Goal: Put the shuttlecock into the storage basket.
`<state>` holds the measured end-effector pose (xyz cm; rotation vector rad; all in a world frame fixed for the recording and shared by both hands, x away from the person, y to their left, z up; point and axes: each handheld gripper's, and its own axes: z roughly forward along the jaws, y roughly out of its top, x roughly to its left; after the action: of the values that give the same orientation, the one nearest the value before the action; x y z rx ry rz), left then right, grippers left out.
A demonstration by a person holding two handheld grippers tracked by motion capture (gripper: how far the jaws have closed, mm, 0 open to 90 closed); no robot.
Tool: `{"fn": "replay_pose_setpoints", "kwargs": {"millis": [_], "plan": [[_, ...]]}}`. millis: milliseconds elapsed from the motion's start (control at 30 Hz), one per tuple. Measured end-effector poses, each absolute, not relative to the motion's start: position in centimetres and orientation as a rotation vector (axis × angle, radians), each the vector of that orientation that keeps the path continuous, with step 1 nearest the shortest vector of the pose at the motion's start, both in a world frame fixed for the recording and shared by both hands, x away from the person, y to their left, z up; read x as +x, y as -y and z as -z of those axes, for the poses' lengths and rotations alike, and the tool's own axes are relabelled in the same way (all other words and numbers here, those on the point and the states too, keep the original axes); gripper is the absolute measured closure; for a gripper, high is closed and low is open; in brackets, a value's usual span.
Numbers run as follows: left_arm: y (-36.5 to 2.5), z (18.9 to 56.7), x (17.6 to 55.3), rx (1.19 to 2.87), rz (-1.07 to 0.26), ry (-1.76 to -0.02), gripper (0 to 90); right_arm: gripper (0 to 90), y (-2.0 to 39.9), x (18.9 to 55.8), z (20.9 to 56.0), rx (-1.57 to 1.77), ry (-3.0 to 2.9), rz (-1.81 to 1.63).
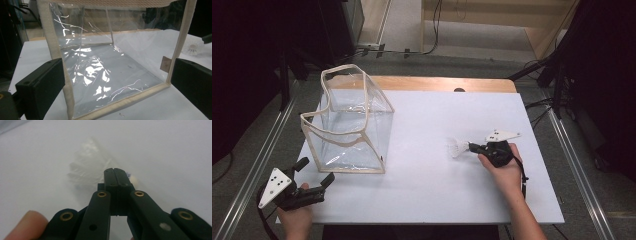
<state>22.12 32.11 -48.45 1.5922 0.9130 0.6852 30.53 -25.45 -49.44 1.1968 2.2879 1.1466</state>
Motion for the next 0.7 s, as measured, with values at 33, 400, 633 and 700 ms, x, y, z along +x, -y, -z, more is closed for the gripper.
{"fn": "replay_pose_setpoints", "kwargs": {"millis": [33, 400, 633, 700], "plan": [[-32.1, 48.5, 22.1, 1.592, -0.685, -0.912, 0.0, 87.4, 25.9, 30.9, 49.3, 1.222, -2.265, -1.156], [-32.1, 48.5, 22.2, 1.591, -0.687, -0.913, 0.0, 87.4, 26.1, 36.3, 51.4, 1.368, -2.283, -1.089], [-32.1, 48.5, 22.2, 1.59, -0.687, -0.911, 0.0, 87.5, 26.7, 35.7, 52.0, 1.389, -2.325, -1.07], [-32.1, 48.5, 22.2, 1.591, -0.686, -0.912, 0.0, 87.5, 26.7, 35.1, 51.9, 1.386, -2.328, -1.064]]}}
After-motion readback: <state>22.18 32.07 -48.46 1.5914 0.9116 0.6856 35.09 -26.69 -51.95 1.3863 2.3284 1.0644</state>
